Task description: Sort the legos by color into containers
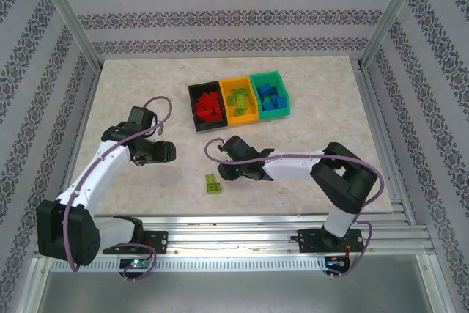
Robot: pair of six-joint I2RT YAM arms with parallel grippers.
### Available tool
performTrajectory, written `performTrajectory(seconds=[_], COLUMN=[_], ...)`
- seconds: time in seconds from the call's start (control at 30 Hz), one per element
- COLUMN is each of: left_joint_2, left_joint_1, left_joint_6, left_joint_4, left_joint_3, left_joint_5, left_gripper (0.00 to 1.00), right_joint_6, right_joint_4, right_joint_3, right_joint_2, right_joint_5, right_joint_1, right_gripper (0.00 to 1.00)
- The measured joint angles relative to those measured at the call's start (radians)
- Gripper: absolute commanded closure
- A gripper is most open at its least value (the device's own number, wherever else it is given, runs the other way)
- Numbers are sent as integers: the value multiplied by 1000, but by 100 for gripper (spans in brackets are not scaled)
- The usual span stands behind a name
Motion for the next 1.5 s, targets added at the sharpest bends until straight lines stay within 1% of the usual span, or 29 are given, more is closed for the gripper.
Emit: performTrajectory(seconds=[0.17, 0.27, 0.37, 0.53, 0.7, 0.8, 0.9, 0.97, 1.1, 1.2, 1.3, 1.4, 1.5], left_joint_2=[0, 0, 0, 0, 0, 0, 0, 0, 0, 0, 0, 0, 0], left_joint_1=[0, 0, 0, 0, 0, 0, 0, 0, 0, 0, 0, 0, 0], left_joint_6=[0, 0, 0, 0, 0, 0, 0, 0, 0, 0, 0, 0, 0], left_joint_4=[0, 0, 0, 1, 1, 1, 1, 1, 1, 1, 1, 1, 1], left_joint_3=[-1, -2, -2, -6, -6, -6, -6, -6, -6, -6, -7, -7, -7], left_joint_5=[0, 0, 0, 0, 0, 0, 0, 0, -1, -1, -3, -5, -5], left_gripper=[35, 35, 35, 35, 35, 35, 35, 35, 35, 35, 35, 35, 35], right_joint_6=[0, 0, -2, -5, -9, -16, -24, -24, -17, 5, 30, 42, 56], right_joint_4=[11, 18, 17, 4, -6, -14, -31, -39, -39, -42, -65, -87, -90], right_joint_3=[-10, -22, -29, -26, 9, 42, 93, 148, 290, 385, 484, 563, 556], right_joint_2=[-6, -24, -58, -147, -189, -190, -186, -164, -58, 39, 142, 219, 224], right_joint_5=[-5, -11, -10, 12, 11, 8, -4, -15, -64, -118, -170, -217, -247], right_joint_1=[5, 11, 13, 9, -27, -71, -137, -196, -332, -414, -474, -500, -505], right_gripper=[61, 61, 64, 66, 66, 67, 67, 67, 66, 61, 46, 44, 44])
